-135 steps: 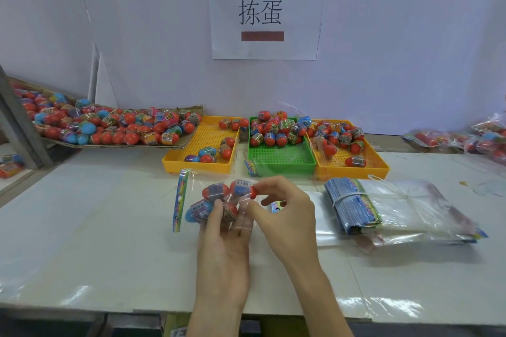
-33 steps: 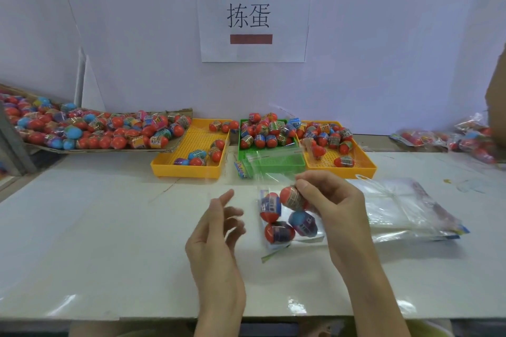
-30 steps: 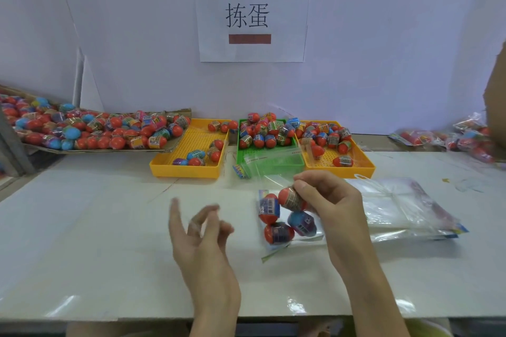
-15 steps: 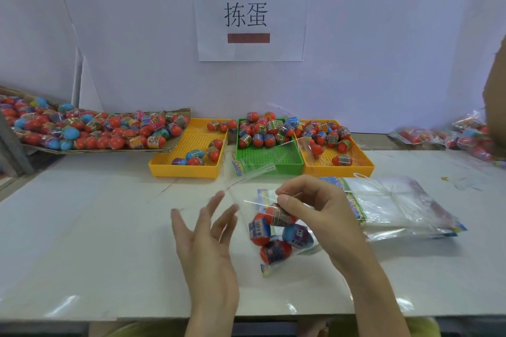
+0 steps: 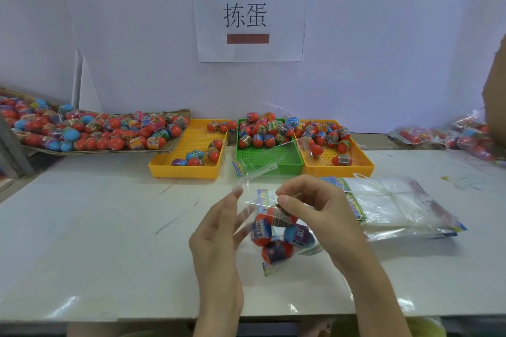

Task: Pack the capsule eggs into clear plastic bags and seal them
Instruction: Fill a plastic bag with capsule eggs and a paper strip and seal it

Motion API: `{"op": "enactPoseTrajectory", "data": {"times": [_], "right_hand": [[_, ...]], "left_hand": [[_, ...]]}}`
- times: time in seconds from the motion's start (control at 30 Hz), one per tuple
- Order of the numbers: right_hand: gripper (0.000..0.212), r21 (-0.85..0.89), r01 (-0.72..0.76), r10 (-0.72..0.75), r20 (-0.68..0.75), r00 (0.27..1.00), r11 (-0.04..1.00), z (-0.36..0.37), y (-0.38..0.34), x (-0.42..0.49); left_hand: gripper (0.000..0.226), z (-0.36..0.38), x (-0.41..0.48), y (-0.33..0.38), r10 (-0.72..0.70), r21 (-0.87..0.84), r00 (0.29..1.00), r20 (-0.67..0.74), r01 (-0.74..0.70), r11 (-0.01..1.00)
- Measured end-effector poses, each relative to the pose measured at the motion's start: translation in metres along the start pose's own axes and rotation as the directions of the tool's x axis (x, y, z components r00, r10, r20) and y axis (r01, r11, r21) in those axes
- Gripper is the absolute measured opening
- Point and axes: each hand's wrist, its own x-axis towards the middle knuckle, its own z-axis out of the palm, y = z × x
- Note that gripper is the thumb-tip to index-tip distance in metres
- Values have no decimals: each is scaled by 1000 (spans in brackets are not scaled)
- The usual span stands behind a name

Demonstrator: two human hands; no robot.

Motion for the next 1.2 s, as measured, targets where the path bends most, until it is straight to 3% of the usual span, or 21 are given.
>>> {"op": "enactPoseTrajectory", "data": {"times": [0.1,0.17,0.3,0.47,0.53,0.63,0.83,1.03,1.13,1.2], "right_hand": [[2,-25,-2,3,12,1000,1000,0,0,0],[13,-47,-5,5,5,1000,999,0,1,0],[22,-74,-16,15,-16,1000,997,0,-1,0],[22,-97,-13,13,4,1000,995,1,-6,-2],[23,-112,-2,8,49,999,994,2,-8,-2],[20,-114,-4,14,91,996,993,3,-9,-3],[17,-27,-97,97,-7,995,995,7,-5,1],[12,52,-136,139,-62,988,989,10,0,2],[12,31,-140,142,-81,986,990,11,0,2],[15,-66,-123,110,-175,978,990,15,1,1]], "left_hand": [[23,-2,0,-3,67,65,995,-70,-63,996],[11,-4,2,-4,49,59,995,-93,-43,997],[11,-6,3,-3,35,0,992,-119,-35,999],[53,-2,1,0,5,56,999,-46,-2,998],[42,-2,1,-1,-18,113,998,-57,24,993],[8,-4,2,-3,-44,97,994,-100,53,994],[26,-5,3,2,-78,-80,985,-154,67,995],[35,-3,2,4,-63,-108,981,-184,44,993],[30,-6,3,3,-84,-126,985,-151,65,990],[28,-7,3,2,-77,-129,989,-128,61,990]]}}
